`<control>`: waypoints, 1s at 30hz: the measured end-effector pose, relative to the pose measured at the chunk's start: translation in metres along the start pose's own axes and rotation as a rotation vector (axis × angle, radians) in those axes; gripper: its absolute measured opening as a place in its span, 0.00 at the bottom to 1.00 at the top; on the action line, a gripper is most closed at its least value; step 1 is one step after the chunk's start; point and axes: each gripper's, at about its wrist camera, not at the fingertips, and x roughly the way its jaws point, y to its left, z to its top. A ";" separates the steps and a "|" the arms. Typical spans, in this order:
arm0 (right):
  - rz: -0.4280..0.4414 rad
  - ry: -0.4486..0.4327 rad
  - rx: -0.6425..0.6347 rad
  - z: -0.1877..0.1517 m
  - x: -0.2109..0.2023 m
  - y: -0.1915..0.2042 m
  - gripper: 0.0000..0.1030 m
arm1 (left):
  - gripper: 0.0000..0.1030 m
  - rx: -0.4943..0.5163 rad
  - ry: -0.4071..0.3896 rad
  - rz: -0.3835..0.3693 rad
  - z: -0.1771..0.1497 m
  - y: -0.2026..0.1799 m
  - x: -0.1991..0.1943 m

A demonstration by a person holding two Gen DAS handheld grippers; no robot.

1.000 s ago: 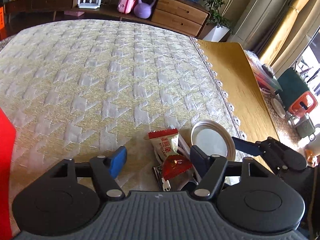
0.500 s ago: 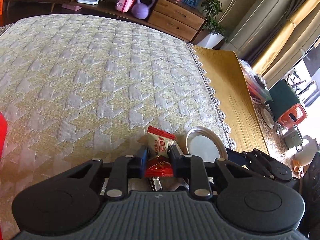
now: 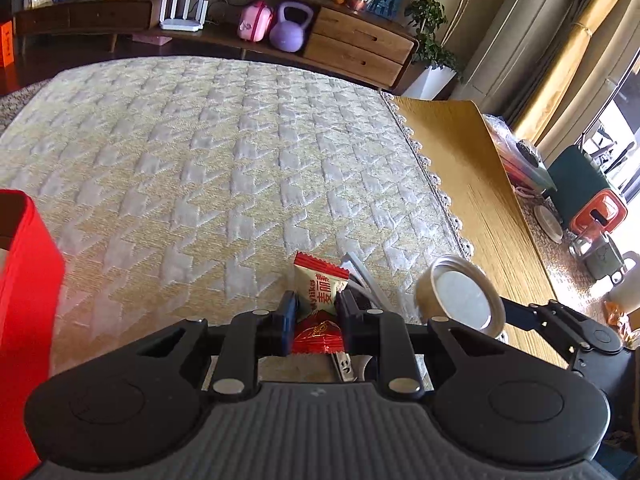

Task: Organize rigid objects
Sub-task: 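Grasp the red candy packet with the left tool while the right tool approaches the metal lid, then carry the candy packet toward the tin with the left tool while the right tool opens at the lid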

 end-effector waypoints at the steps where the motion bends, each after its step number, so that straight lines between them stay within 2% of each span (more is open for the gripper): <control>1: -0.004 -0.001 0.001 0.000 -0.003 0.002 0.71 | 0.21 0.007 -0.004 0.002 0.000 -0.001 -0.004; 10: -0.037 -0.002 0.003 0.005 -0.036 0.031 0.71 | 0.21 0.082 -0.026 0.060 -0.008 -0.006 -0.042; 16: 0.022 -0.004 0.050 0.015 -0.053 0.050 0.71 | 0.21 0.096 -0.052 0.071 -0.012 0.000 -0.075; 30: 0.118 -0.001 -0.005 0.033 -0.069 0.124 0.71 | 0.21 0.059 -0.113 0.111 -0.018 0.050 -0.140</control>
